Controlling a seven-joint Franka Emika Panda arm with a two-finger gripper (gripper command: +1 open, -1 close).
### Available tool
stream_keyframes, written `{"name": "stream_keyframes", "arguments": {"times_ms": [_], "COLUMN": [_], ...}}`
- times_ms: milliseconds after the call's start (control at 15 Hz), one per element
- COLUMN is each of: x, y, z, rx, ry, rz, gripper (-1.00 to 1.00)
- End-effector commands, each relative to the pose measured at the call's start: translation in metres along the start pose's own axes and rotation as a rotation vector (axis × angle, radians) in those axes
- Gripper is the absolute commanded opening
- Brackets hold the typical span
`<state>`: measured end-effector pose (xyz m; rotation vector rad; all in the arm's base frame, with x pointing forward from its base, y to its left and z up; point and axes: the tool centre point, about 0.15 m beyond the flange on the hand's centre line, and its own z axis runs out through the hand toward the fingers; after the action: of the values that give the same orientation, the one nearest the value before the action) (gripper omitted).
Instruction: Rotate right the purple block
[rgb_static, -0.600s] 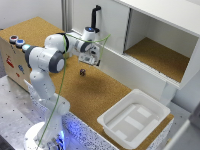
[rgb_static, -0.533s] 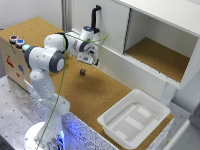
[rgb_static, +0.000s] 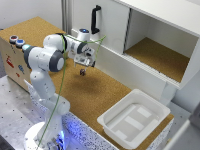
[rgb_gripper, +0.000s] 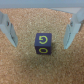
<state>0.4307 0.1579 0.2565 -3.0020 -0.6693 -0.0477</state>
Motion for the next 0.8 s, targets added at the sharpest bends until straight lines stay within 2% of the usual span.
{"name": "stream_keyframes", "arguments": {"times_ms": [0,400,467,733], "x": [0.023,0.031,0.031,0.033], "y": [0.006,-0.002,-0.005,-0.011], "z": [0.031,0.048,0.051,0.059], "rx": [-0.054,-0.046,-0.039,-0.037], "ry": [0.002,-0.041,-0.047,-0.067], "rz": [0.013,-0.029,-0.039,-0.044], "gripper": [1.0,1.0,-1.0,-1.0]}}
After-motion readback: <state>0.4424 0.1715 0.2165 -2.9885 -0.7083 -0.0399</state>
